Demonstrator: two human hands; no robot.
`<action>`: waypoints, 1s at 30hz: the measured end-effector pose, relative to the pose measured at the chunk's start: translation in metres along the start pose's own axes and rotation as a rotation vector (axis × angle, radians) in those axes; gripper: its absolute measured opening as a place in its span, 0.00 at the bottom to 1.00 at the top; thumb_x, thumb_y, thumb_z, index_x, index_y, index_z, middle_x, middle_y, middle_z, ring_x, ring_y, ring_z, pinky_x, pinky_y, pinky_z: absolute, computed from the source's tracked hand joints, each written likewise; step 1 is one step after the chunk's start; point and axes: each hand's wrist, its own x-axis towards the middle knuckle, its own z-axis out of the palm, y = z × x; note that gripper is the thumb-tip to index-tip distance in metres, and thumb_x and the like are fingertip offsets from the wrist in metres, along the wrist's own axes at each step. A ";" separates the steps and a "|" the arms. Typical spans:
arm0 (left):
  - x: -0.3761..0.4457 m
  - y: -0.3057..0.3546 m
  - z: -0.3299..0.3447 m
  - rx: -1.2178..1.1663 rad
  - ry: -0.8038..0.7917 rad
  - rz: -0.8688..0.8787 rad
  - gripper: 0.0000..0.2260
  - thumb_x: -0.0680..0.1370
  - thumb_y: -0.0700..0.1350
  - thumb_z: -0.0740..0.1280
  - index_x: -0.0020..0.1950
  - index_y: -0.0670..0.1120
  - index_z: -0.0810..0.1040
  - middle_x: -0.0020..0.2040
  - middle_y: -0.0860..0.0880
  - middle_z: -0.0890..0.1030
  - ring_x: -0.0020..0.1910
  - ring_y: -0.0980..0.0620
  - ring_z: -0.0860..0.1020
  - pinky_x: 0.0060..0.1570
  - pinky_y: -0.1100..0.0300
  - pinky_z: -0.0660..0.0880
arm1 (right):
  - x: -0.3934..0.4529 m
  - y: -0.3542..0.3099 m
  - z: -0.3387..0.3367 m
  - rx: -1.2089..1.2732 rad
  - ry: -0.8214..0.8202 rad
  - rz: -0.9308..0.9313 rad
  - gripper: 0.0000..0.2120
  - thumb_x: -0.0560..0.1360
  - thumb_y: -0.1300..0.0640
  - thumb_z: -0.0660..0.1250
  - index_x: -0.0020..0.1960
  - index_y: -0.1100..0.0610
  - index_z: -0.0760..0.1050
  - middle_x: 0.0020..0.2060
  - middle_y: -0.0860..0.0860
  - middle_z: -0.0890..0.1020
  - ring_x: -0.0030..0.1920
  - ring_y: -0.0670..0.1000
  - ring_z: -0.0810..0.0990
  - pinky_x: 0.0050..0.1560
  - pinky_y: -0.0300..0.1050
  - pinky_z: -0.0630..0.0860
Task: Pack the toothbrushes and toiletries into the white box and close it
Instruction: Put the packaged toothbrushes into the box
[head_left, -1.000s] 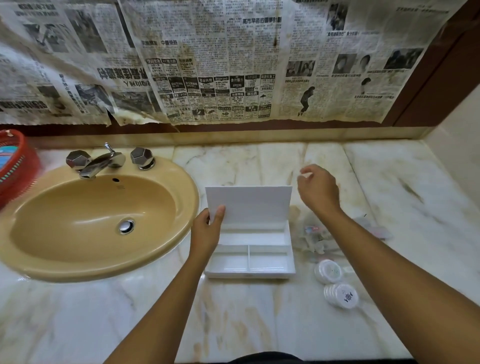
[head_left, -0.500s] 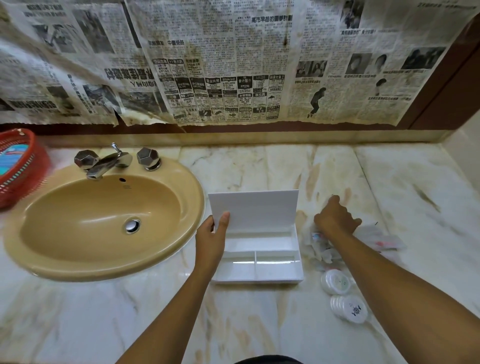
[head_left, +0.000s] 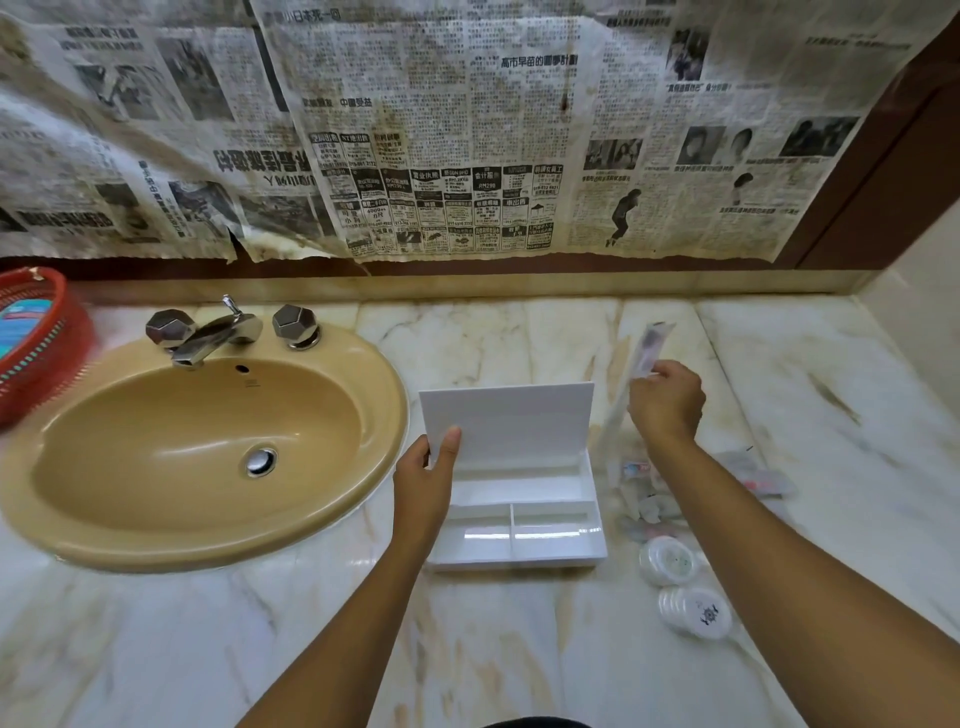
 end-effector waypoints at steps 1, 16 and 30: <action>0.000 0.000 0.000 -0.004 -0.002 -0.001 0.11 0.80 0.55 0.64 0.57 0.53 0.81 0.52 0.56 0.85 0.53 0.61 0.81 0.56 0.62 0.77 | -0.003 -0.005 -0.002 0.041 0.029 -0.066 0.14 0.76 0.60 0.59 0.32 0.54 0.68 0.33 0.57 0.77 0.37 0.62 0.80 0.32 0.43 0.69; 0.000 0.001 -0.002 -0.106 0.000 -0.049 0.16 0.83 0.52 0.60 0.48 0.41 0.79 0.42 0.48 0.83 0.44 0.53 0.81 0.47 0.61 0.78 | -0.133 -0.066 -0.036 0.375 -0.265 -1.076 0.04 0.75 0.67 0.65 0.47 0.61 0.77 0.37 0.53 0.77 0.32 0.52 0.74 0.32 0.42 0.72; 0.002 0.004 -0.001 -0.187 0.058 -0.094 0.11 0.84 0.47 0.58 0.48 0.50 0.80 0.49 0.50 0.83 0.48 0.54 0.80 0.46 0.68 0.74 | -0.127 -0.003 0.044 -0.784 -0.580 -0.865 0.08 0.77 0.65 0.63 0.51 0.59 0.79 0.44 0.57 0.82 0.37 0.52 0.72 0.44 0.43 0.72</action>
